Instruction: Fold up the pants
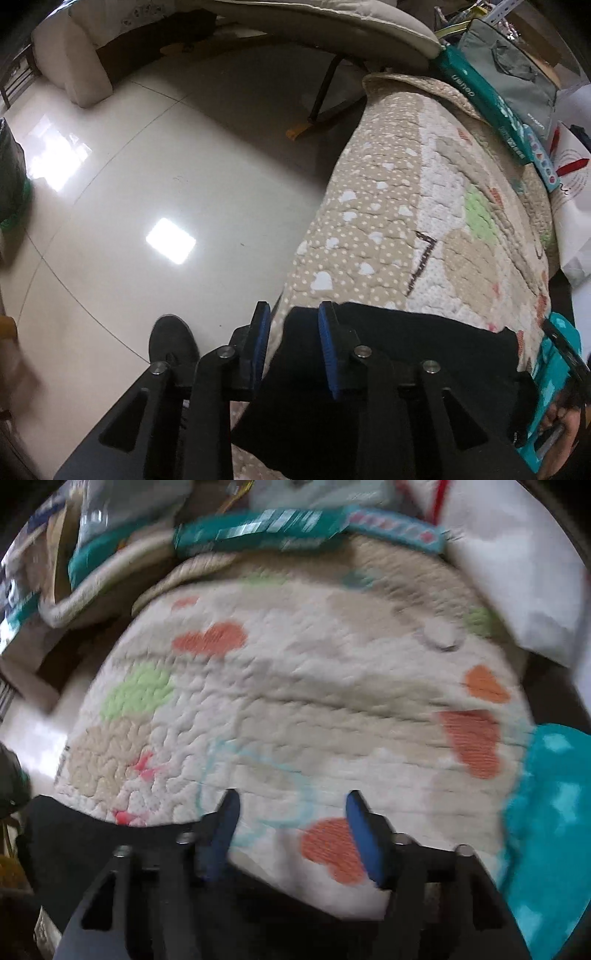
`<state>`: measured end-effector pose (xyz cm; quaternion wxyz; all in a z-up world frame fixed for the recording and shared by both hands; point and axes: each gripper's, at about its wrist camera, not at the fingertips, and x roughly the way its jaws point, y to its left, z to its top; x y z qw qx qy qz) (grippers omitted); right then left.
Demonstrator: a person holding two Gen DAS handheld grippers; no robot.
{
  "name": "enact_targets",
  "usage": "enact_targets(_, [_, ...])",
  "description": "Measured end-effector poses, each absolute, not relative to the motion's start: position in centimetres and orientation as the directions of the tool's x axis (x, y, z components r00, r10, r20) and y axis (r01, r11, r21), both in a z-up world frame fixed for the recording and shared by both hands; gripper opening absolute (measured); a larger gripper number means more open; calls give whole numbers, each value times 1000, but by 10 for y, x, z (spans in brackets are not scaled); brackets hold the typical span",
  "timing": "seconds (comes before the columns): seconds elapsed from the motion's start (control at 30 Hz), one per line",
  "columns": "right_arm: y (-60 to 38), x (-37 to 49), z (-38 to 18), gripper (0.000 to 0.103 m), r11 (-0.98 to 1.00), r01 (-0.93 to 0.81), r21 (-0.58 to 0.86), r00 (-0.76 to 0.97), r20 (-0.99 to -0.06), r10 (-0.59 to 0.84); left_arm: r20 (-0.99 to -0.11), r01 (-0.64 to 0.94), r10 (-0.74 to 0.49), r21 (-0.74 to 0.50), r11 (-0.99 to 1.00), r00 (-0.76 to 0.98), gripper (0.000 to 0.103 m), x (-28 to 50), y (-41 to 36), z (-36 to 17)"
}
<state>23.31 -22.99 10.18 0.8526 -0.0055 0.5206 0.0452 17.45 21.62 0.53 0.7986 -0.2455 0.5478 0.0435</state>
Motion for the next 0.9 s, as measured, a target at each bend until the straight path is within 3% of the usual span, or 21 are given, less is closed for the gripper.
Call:
enact_targets(0.2, [-308, 171, 131, 67, 989, 67, 130, 476, -876, 83, -866, -277, -263, -402, 873, 426, 33, 164, 197, 14])
enact_targets(0.4, [-342, 121, 97, 67, 873, 195, 447, 415, -844, 339, -848, -226, -281, -413, 883, 450, 33, 143, 178, 17])
enact_targets(0.5, [-346, 117, 68, 61, 902, 243, 356, 330, -905, 268, -844, -211, -265, -397, 893, 466, 33, 128, 181, 18])
enact_targets(0.57, [-354, 120, 62, 59, 942, 278, 190, 299, -949, 103, -840, -218, -242, -385, 897, 486, 33, 119, 192, 20])
enact_targets(0.6, [-362, 120, 63, 64, 947, 308, 90, 295, -955, -6, -836, -229, -229, -381, 896, 498, 33, 115, 199, 21])
enact_targets(0.63, [-373, 120, 63, 71, 937, 335, 102, 295, -955, -2, -832, -244, -216, -382, 891, 511, 34, 110, 207, 22])
enact_targets(0.7, [-383, 117, 62, 73, 917, 361, 171, 302, -952, 59, -821, -272, -203, -394, 878, 534, 34, 101, 225, 23])
enact_targets(0.9, [-346, 104, 104, 74, 968, 248, 31, 406, -911, -75, -825, -400, -206, -454, 796, 526, 35, 79, 272, 6])
